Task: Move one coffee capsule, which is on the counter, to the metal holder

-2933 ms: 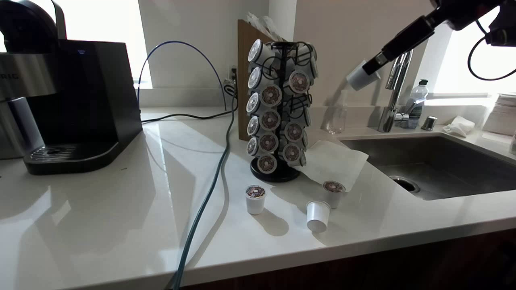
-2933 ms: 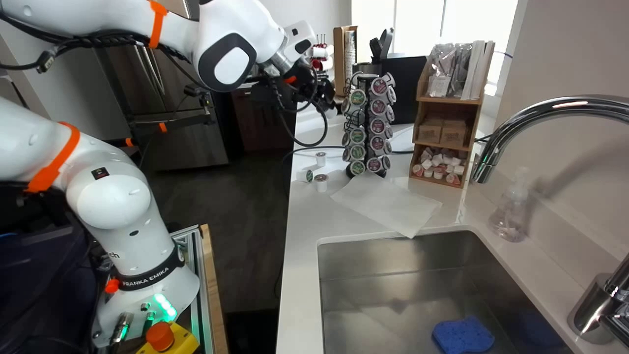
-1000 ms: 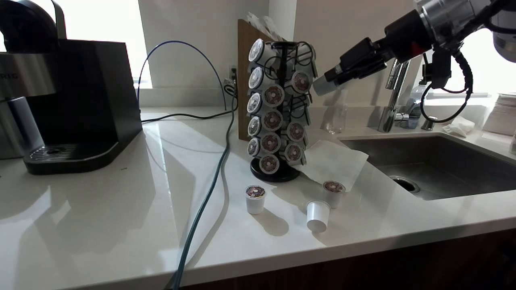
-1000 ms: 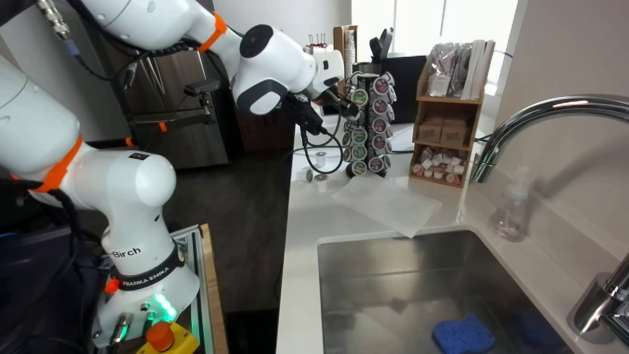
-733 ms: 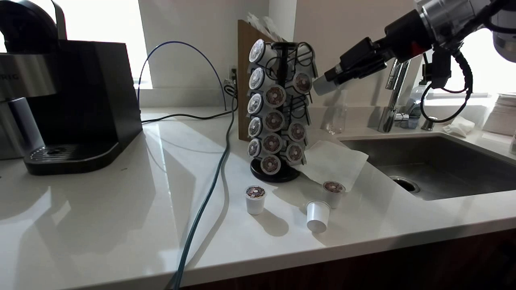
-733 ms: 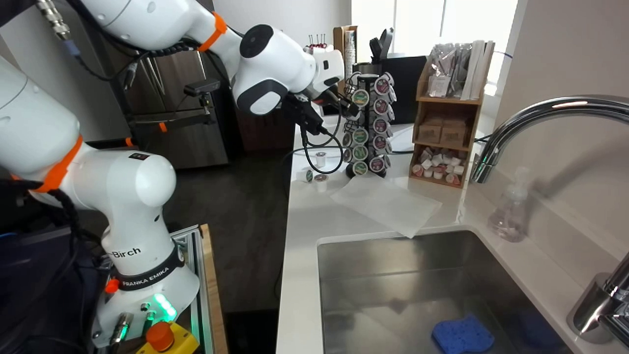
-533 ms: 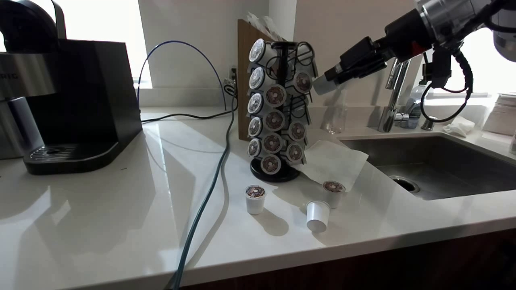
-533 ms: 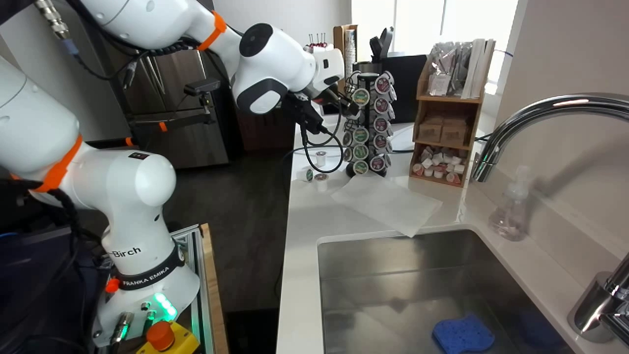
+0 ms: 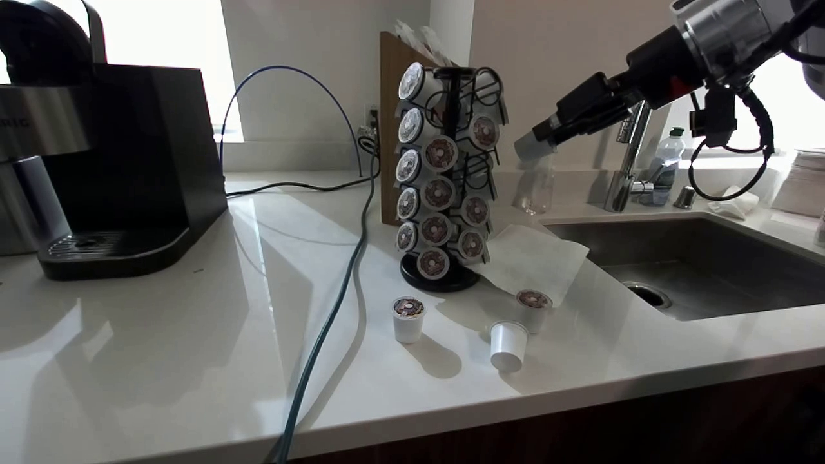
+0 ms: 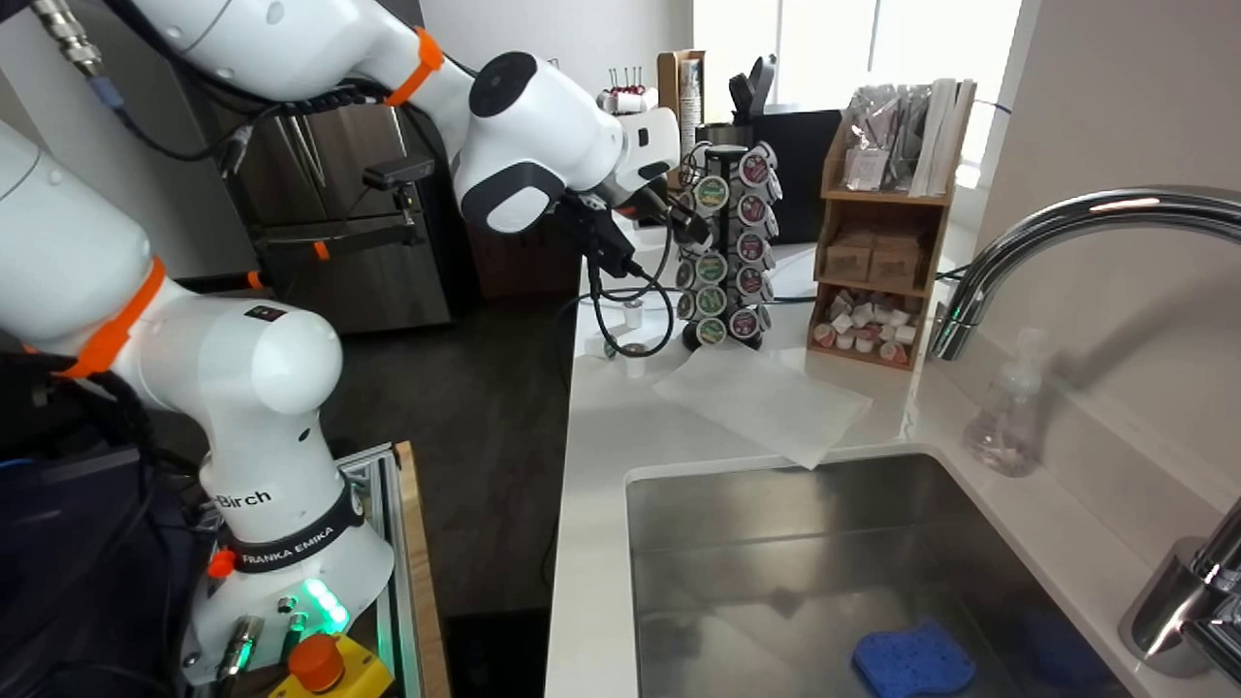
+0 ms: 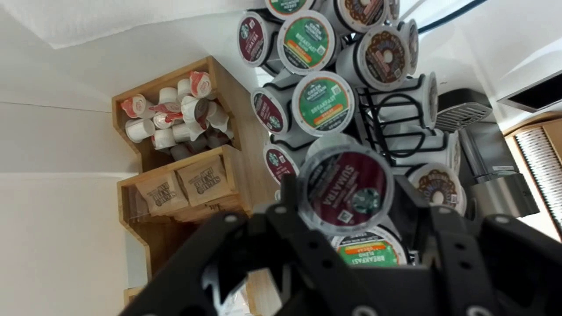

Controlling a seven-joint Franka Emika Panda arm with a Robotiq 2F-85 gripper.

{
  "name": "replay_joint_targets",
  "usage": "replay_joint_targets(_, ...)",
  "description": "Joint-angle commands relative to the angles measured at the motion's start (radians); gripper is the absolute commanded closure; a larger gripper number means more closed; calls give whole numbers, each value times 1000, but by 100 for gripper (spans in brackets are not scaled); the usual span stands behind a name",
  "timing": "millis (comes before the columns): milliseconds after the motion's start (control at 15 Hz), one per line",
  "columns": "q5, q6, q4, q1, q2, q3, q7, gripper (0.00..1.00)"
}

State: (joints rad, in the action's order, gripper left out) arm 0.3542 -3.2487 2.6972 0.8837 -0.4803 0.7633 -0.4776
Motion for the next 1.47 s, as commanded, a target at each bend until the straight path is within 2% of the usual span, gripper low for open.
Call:
replay_joint_targets(0,5,-27,25,-4,-34,1,0,71)
replay_joint_targets(67,4,-40,18,5,-26,7,-1,71)
replay_joint_targets(200,-2,-53,21,78,-71,66,-18,71)
replay_joint_targets(333,-5,-69,27,121,-89,104,-19,71)
replay_joint_targets(800,-22,-97,15,280,-158,321,-38,71)
replay_joint_targets(1133,-48,-97,-15,387,-224,409,-76,71)
replay_joint_targets(1200,-204,-86,-18,380,-226,435,43,71)
replay_joint_targets(1400,-312,-94,-29,413,-239,488,94,71)
